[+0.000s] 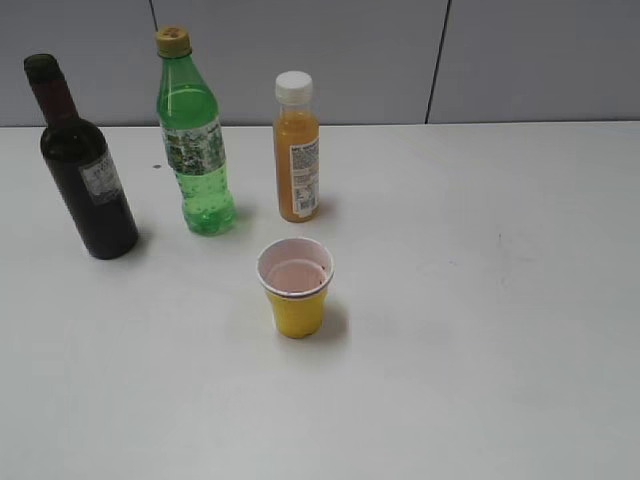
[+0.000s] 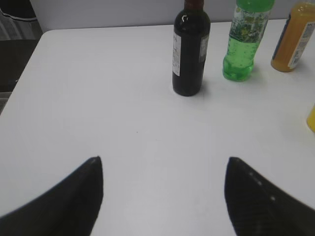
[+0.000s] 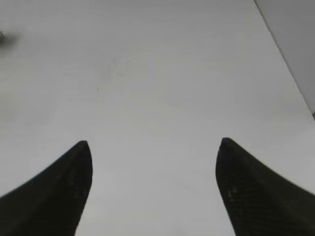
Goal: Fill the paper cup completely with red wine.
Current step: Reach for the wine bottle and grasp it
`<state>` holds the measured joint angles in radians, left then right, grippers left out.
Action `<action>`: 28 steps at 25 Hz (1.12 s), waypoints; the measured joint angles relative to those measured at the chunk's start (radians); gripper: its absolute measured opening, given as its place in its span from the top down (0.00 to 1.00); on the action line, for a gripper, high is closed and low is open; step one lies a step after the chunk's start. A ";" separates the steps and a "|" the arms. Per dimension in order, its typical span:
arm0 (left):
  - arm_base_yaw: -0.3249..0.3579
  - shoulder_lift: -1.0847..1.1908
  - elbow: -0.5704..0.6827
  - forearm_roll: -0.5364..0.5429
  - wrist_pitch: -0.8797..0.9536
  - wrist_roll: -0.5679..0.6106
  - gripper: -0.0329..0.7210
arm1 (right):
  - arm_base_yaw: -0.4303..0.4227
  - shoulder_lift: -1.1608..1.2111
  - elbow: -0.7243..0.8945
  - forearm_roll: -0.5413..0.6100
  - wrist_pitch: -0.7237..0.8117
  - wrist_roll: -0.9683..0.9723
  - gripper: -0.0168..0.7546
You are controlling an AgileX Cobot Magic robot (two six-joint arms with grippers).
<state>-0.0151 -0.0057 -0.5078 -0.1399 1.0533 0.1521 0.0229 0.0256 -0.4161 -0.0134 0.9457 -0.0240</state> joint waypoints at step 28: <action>0.000 0.000 0.001 -0.018 0.001 0.000 0.18 | 0.000 -0.029 0.003 -0.003 0.000 0.000 0.21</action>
<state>-0.0151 -0.0057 -0.5070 -0.1584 1.0541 0.1521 0.0229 -0.0038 -0.4132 -0.0160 0.9461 -0.0240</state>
